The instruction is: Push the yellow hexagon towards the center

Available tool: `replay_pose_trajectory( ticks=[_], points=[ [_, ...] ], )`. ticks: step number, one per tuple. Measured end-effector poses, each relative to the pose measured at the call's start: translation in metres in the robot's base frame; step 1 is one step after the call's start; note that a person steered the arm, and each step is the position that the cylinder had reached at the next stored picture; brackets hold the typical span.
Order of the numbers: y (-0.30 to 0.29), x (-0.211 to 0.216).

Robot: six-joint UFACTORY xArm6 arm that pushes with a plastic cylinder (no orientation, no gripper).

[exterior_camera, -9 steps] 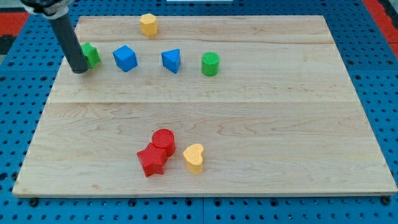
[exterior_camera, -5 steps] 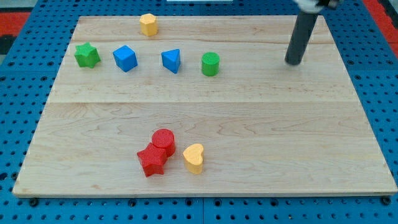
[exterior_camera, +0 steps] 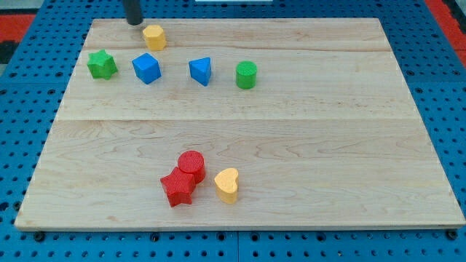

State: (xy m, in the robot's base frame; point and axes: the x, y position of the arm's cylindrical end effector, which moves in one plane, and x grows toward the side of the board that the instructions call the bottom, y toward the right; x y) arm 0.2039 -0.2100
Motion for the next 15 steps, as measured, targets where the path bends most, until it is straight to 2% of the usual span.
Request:
replay_pose_trajectory(
  ticks=[1, 2, 4, 5, 6, 7, 8, 9, 11, 12, 14, 15],
  points=[
    [0.030, 0.053],
    [0.102, 0.070],
    [0.011, 0.051],
    [0.042, 0.025],
    [0.108, 0.017],
    [0.179, 0.045],
    [0.227, 0.054],
    [0.226, 0.053],
    [0.173, 0.029],
    [0.227, 0.050],
    [0.330, 0.144],
    [0.356, 0.162]
  ],
)
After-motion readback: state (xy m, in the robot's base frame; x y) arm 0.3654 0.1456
